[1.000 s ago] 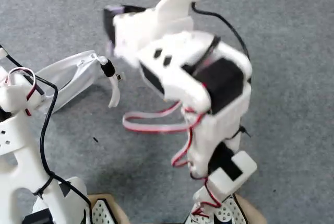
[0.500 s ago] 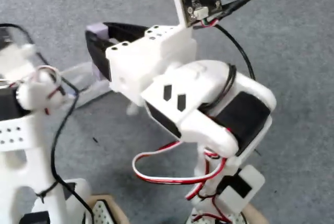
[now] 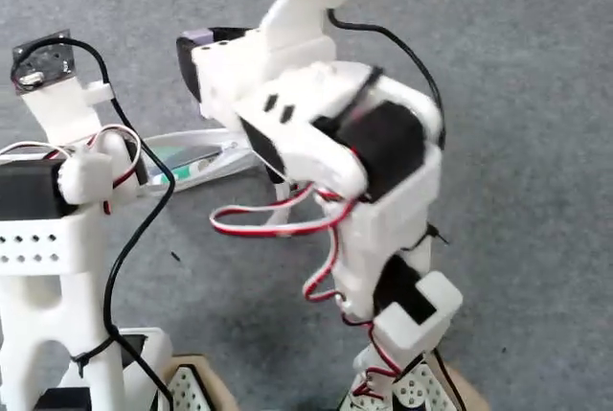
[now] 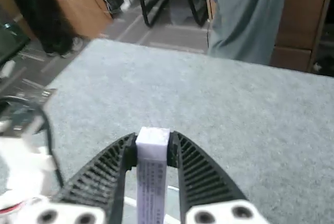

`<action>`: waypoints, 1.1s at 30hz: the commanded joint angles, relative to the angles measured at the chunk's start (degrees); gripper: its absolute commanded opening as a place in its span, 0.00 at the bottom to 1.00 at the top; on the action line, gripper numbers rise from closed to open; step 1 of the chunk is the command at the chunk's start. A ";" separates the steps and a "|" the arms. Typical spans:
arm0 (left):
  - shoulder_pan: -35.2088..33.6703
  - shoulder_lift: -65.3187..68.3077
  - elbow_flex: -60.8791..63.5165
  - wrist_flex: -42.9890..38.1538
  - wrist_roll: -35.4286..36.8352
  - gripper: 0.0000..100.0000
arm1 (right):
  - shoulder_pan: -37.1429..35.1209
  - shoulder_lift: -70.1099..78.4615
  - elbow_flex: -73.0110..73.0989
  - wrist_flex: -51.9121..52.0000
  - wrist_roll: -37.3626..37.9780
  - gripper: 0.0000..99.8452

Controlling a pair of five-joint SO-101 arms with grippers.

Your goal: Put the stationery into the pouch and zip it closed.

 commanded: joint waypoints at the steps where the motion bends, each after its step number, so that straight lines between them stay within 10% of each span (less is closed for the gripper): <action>1: -2.86 -0.97 -0.57 -0.09 -0.44 0.03 | 0.70 0.66 -1.54 0.09 0.09 0.01; 33: -4.53 -0.53 -0.31 -1.49 -0.44 0.03 | -3.96 -4.70 4.44 2.99 -5.27 0.01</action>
